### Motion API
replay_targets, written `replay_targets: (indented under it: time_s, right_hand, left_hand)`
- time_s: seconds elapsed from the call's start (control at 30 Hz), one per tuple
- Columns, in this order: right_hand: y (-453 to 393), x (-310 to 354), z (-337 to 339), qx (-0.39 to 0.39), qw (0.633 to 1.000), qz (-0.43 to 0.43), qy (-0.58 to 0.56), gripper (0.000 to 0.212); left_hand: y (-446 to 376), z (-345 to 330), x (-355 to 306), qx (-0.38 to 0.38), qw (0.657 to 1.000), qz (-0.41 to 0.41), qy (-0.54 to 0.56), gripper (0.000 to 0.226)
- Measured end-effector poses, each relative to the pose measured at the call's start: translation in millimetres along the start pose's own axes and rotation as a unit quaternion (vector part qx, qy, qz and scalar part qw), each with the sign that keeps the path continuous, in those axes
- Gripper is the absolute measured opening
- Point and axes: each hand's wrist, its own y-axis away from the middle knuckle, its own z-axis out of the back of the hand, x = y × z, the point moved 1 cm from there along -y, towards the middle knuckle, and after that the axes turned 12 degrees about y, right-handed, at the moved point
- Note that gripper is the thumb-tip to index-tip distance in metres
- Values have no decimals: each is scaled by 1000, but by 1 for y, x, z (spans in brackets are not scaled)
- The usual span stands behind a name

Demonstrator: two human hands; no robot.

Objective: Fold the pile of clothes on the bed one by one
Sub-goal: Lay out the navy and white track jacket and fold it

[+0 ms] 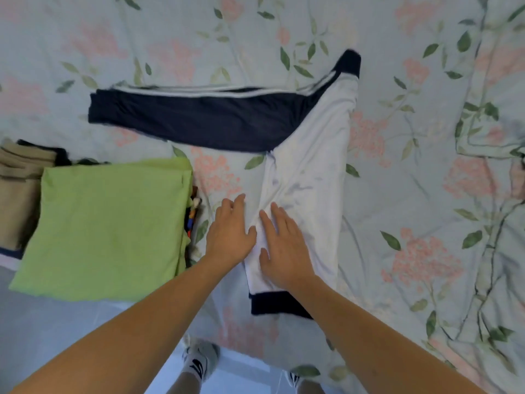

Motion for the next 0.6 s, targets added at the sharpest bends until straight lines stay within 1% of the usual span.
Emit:
replay_targets:
  time_s: [0.1, 0.17, 0.3, 0.37, 0.43, 0.47, 0.57, 0.6]
  right_hand:
    - [-61, 16, 24, -37, 999, -1, -10, 73]
    - [-107, 28, 33, -52, 999, 1, -3, 71]
    - [-199, 64, 40, -85, 996, 4, 12, 69]
    - [-239, 90, 41, -93, 996, -6, 8, 68]
    - [-270, 118, 40, -87, 996, -9, 1, 67]
    - [-284, 133, 39, -77, 997, -5, -7, 67]
    - [-314, 173, 31, -16, 999, -2, -51, 67]
    - [-321, 184, 27, 7, 998, -6, -60, 68]
  left_hand:
    - [-59, 50, -8, -43, 999, -23, 24, 73]
    - [-100, 85, -2, -66, 997, -22, 31, 71]
    - [-177, 161, 30, -93, 994, 22, 48, 73]
    - [-207, 200, 59, -119, 991, 54, 31, 74]
    - [-230, 236, 97, -149, 983, 107, -6, 80]
    - [-239, 252, 118, -166, 975, 146, -7, 85]
    - [-252, 285, 169, -184, 941, 273, 73, 100]
    - [-254, 290, 180, -182, 932, 300, 91, 103]
